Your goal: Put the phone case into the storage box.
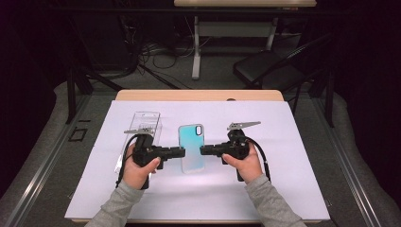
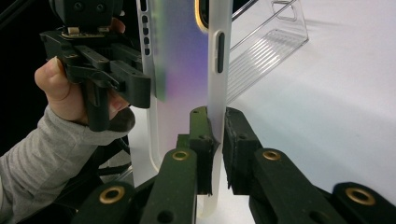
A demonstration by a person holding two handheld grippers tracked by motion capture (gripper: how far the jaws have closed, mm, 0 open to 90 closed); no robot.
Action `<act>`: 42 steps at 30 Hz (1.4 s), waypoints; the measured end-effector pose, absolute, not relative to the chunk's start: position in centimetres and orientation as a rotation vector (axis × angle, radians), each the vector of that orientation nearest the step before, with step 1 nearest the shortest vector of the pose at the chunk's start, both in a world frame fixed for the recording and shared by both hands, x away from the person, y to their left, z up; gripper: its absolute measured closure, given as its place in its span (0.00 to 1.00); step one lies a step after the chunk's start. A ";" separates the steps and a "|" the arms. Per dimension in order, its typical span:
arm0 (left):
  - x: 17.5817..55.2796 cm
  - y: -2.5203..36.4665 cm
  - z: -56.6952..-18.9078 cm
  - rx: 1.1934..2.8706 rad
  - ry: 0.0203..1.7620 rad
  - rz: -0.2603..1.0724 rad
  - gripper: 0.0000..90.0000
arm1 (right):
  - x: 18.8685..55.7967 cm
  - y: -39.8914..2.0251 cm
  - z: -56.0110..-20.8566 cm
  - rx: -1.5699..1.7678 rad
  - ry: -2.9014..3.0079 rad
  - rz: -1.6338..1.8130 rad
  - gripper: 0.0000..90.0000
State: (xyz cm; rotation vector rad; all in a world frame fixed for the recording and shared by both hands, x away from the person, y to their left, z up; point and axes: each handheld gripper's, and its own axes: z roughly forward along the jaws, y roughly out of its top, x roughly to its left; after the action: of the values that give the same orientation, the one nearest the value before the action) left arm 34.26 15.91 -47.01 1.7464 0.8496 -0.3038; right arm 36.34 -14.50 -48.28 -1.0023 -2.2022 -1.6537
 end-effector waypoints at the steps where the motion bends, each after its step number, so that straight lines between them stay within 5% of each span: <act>1: 34.3 15.9 -47.0 1.747 0.850 -0.303 0.85 | 36.3 -14.5 -48.3 -1.008 -2.200 -1.650 0.92; 42: 34.6 16.9 -46.4 1.777 0.917 0.019 0.48 | 36.5 -16.4 -48.4 -1.170 -2.254 -1.716 0.92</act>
State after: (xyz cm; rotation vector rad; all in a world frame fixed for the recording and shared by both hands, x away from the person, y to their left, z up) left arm 34.59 16.92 -46.36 1.7771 0.9173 0.0195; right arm 36.46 -16.39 -48.36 -1.1701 -2.2541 -1.7156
